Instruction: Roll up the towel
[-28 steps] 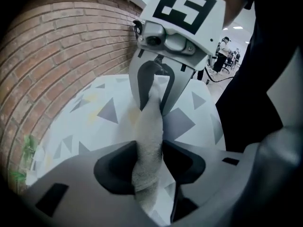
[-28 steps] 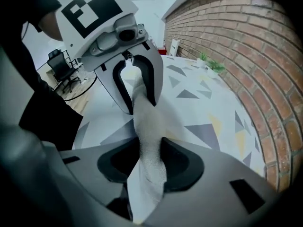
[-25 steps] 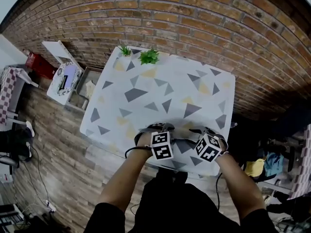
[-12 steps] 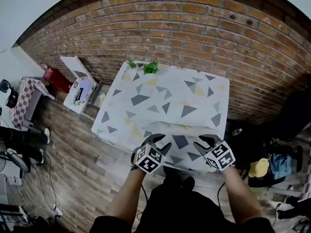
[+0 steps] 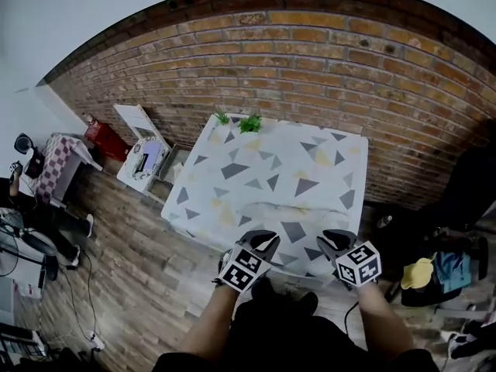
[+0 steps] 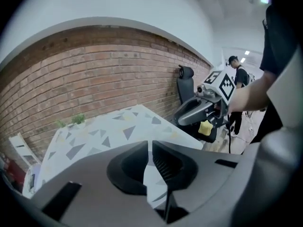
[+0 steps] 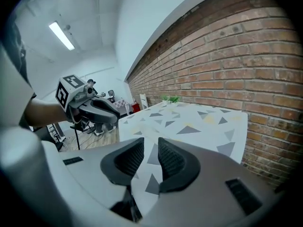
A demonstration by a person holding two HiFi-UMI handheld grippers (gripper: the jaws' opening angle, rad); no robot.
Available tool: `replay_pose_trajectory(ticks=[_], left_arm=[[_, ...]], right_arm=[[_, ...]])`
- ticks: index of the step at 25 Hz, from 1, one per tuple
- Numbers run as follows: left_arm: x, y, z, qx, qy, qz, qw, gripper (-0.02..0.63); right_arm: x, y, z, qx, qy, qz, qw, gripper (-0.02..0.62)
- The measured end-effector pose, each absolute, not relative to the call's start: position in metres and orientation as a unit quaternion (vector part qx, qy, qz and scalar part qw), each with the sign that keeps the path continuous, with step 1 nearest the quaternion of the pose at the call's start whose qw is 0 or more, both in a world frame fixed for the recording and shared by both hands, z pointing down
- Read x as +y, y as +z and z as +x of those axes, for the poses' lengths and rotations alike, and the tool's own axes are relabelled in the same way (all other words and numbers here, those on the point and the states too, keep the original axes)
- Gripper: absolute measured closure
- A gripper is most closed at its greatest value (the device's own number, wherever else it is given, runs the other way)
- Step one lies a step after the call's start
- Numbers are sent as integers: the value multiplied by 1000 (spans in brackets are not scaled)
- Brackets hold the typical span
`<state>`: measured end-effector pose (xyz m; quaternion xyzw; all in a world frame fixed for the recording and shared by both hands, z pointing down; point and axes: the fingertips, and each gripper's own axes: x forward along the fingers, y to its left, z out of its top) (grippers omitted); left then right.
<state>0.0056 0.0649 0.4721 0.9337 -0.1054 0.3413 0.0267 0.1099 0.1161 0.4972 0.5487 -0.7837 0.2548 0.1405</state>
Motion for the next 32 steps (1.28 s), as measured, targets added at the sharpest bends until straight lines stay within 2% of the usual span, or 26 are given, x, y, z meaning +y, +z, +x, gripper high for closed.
replay_pose_trajectory(ticks=[3,8,13,21,28,32], left_arm=[[55,455,3,-115,293,948,41,564],[32,420,-24,-120,203,968,85,569],[-9,383,-61,-110,155,980,64,580],[-56,360,-83,-100,132,983,78,588],[-60,340,-79,-142,84,983,79,588],[-62,336,-73,-169,77,978,92,588]], right_arm=[[115,481,113,-780,233,560,152,577],[105,465,100,-750,238,605,121,578],[69,440,57,-738,224,629,102,578],[38,373,20,-728,152,665,62,578],[44,338,31,-742,137,655,39,578],[47,314,48,-745,121,655,-5,579]])
